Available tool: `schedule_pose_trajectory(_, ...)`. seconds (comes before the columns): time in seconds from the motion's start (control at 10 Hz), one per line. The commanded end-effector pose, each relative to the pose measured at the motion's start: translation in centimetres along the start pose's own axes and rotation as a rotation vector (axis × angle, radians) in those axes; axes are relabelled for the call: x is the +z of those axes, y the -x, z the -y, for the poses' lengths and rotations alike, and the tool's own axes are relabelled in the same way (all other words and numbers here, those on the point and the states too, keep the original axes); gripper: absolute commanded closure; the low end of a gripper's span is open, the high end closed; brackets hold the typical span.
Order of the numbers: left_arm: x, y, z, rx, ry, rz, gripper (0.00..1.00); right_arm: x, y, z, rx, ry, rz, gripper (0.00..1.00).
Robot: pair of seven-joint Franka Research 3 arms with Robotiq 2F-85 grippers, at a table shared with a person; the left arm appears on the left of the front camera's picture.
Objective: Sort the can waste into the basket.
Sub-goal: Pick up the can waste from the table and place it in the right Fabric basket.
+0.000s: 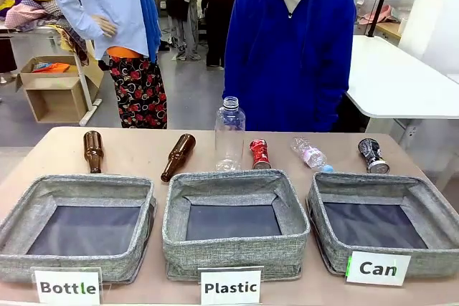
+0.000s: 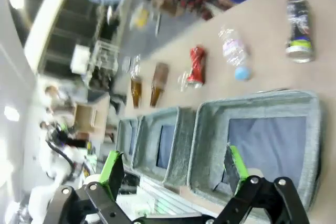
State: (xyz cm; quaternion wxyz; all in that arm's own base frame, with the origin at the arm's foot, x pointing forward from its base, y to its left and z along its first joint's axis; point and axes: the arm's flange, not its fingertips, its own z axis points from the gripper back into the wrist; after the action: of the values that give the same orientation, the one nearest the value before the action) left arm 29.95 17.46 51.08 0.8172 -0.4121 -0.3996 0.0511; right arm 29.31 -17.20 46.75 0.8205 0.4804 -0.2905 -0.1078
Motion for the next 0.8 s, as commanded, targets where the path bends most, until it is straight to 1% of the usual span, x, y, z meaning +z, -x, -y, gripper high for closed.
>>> schedule_pose_trajectory(0.0,-0.8,14.6,-1.5,0.104,-0.016,0.09,0.0,-0.1,5.1,2.6,-0.045,-0.052,0.1,0.0)
schedule_pose_trajectory(0.1,-0.5,15.2,-2.4,0.146,-0.03,0.124,0.0,0.3,5.1,3.6,-0.085,-0.06,0.123,0.0)
schedule_pose_trajectory(0.3,0.2,15.3,-3.7,0.19,-0.055,0.13,0.0,0.3,5.2,4.8,-0.118,-0.082,0.138,0.0)
schedule_pose_trajectory(0.4,0.4,15.1,-4.1,0.206,-0.07,0.143,0.0,0.2,5.2,5.1,-0.127,-0.077,0.143,0.0)
schedule_pose_trajectory(0.5,0.3,15.0,-4.3,0.207,-0.093,0.144,0.0,0.2,5.3,5.2,-0.14,-0.043,0.169,0.0)
schedule_pose_trajectory(0.6,4.2,3.0,-8.6,0.225,-0.072,0.124,0.0,2.7,0.8,5.7,-0.153,-0.065,0.129,0.0)
schedule_pose_trajectory(0.7,4.2,3.0,-8.6,0.225,-0.072,0.124,0.0,2.7,0.8,5.7,-0.153,-0.065,0.129,0.0)
